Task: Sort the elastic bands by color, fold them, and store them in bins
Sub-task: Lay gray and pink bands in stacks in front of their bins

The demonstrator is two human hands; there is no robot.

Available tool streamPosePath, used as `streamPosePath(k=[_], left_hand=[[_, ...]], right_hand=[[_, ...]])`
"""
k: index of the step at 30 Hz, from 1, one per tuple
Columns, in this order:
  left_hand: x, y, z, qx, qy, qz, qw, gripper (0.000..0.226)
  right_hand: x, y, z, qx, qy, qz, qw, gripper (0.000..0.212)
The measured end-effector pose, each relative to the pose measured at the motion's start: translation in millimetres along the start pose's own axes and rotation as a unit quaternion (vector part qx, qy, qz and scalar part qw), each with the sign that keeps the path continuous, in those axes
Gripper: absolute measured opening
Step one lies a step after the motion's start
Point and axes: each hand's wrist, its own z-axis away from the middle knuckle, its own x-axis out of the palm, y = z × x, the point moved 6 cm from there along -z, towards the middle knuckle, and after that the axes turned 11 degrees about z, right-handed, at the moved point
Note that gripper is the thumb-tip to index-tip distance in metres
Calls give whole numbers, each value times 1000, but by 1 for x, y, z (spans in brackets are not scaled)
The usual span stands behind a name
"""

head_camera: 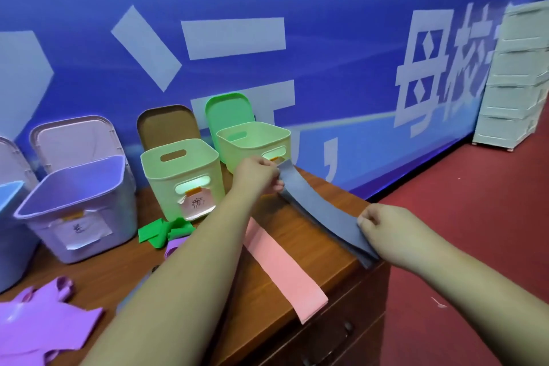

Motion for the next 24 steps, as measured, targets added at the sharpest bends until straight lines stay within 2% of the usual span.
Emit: streamPosePath(k=[9, 14, 24], left_hand=[[8, -24, -26, 18, 40, -125, 991, 7], [12, -26, -37, 80, 46, -269, 959, 13], [14, -48, -63, 55, 47, -325, 943, 8]], right_hand=[[8, 8, -12, -5, 7, 7, 1000, 17], [8, -2, -14, -9, 7, 15, 1000, 16], [10, -10, -13, -6, 5, 57, 998, 20]])
